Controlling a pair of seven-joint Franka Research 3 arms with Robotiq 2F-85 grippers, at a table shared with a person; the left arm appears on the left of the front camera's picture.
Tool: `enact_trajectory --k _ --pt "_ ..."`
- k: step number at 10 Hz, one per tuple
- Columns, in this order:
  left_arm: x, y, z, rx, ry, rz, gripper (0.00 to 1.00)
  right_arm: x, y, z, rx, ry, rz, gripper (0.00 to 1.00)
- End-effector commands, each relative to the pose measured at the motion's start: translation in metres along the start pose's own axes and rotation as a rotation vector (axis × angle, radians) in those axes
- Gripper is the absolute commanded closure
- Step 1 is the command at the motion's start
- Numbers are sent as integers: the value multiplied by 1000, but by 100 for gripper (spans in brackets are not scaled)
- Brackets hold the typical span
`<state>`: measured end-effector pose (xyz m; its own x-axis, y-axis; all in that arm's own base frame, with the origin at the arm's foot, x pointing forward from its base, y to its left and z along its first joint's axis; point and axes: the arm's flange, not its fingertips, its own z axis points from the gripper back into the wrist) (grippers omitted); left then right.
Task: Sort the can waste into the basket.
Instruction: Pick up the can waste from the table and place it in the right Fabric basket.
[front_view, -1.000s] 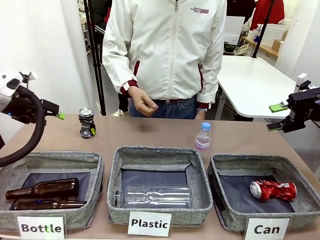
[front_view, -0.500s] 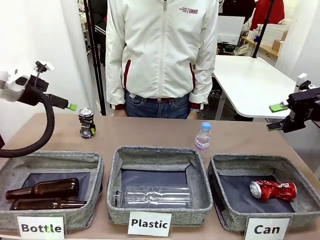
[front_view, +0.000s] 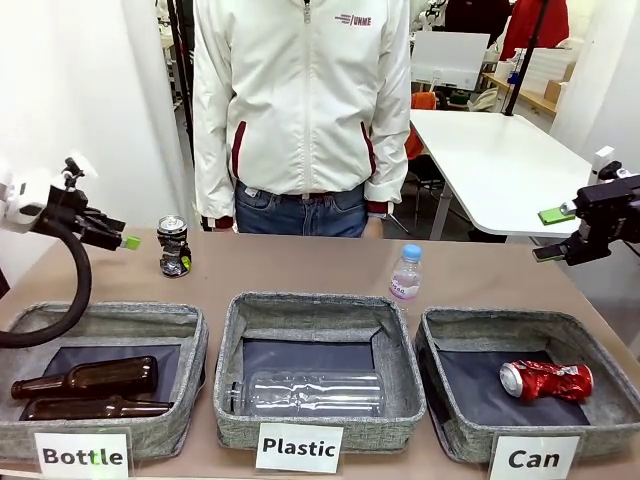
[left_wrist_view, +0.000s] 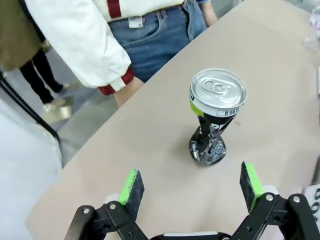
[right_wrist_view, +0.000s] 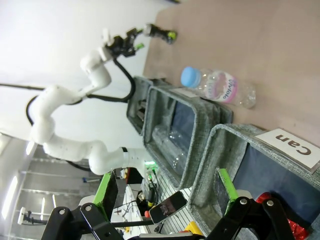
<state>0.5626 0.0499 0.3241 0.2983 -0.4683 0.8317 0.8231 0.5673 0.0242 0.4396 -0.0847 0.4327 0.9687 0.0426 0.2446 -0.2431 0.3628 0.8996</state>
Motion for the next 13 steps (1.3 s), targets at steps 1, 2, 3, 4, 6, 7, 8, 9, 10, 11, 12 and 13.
enact_trajectory --k 1,2,3,4,6,7,8,9,10,11,12,13 --pt "-14 2 -29 15 -50 -54 0 -2 1 -1 11 -14 24 0" --pt "-19 4 -37 -1 -40 -52 0 -2 1 -1 11 -14 24 0" --pt "-20 4 -40 3 -23 -60 0 -2 1 -1 11 -14 24 0" --pt "-19 6 -44 7 -11 -62 0 -2 1 -1 11 -14 24 0" --pt "-15 7 -57 -13 36 -68 0 -2 1 -1 11 -14 24 0" --pt "-13 5 -62 -30 53 -78 0 -2 1 -1 11 -14 24 0" --pt "-12 4 -68 -38 68 -85 0 -2 1 -1 11 -14 24 0" --pt "-9 5 -73 -40 78 -87 0 -2 1 -1 11 -14 24 0" --pt "-7 5 -76 -49 75 -86 0 -2 1 -1 11 -14 24 0" --pt "-5 8 -79 -53 74 -78 0 -2 1 -1 11 -14 24 0" --pt "-4 7 -82 -58 71 -80 0 -2 1 -1 11 -14 24 0" --pt "-1 5 -87 -85 64 -82 0 -2 1 -1 11 -14 24 0"
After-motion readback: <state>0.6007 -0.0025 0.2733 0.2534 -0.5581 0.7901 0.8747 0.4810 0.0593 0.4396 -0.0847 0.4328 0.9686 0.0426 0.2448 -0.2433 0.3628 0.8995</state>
